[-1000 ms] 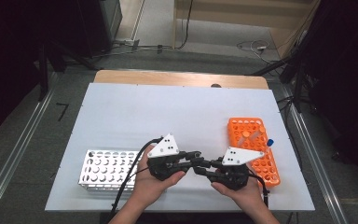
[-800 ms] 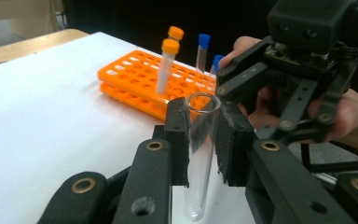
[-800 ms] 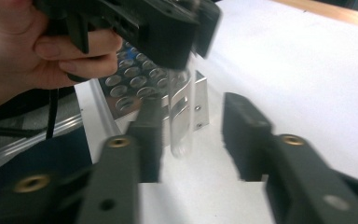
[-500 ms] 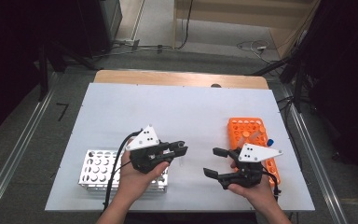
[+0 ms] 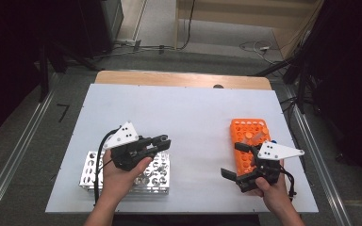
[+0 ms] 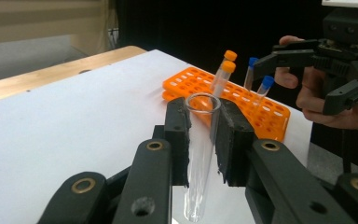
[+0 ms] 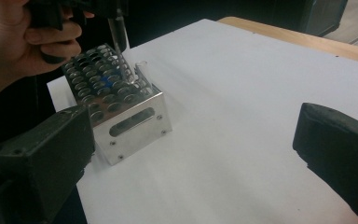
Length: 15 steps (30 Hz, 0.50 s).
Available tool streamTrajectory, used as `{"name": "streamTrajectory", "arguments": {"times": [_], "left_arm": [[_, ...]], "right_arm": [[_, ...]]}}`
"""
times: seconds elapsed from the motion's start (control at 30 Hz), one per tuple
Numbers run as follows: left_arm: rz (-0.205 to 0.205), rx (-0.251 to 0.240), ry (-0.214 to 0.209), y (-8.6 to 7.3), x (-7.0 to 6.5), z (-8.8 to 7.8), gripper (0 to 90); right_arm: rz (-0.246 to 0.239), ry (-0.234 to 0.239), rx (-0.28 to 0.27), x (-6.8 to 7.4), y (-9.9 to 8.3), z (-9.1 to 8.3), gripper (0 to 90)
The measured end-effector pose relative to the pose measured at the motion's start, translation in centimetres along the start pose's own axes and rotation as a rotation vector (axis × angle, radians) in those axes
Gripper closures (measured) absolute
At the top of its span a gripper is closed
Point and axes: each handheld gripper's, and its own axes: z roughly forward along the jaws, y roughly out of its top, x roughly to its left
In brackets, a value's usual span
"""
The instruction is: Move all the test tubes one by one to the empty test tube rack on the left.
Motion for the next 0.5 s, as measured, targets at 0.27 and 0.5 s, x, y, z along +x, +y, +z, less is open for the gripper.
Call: {"name": "streamTrajectory", "arguments": {"times": [0.27, 0.5], "left_arm": [[-0.006, -0.009, 0.054, -0.3, 1.0, -1.6, 76.9], [-0.014, 0.014, 0.095, -1.2, 1.8, -1.5, 76.8]], "right_arm": [[-0.004, -0.011, -0.007, -0.3, -0.1, -0.5, 0.0], [-0.007, -0.021, -0.010, -0.5, -0.1, -0.8, 0.0]]}}
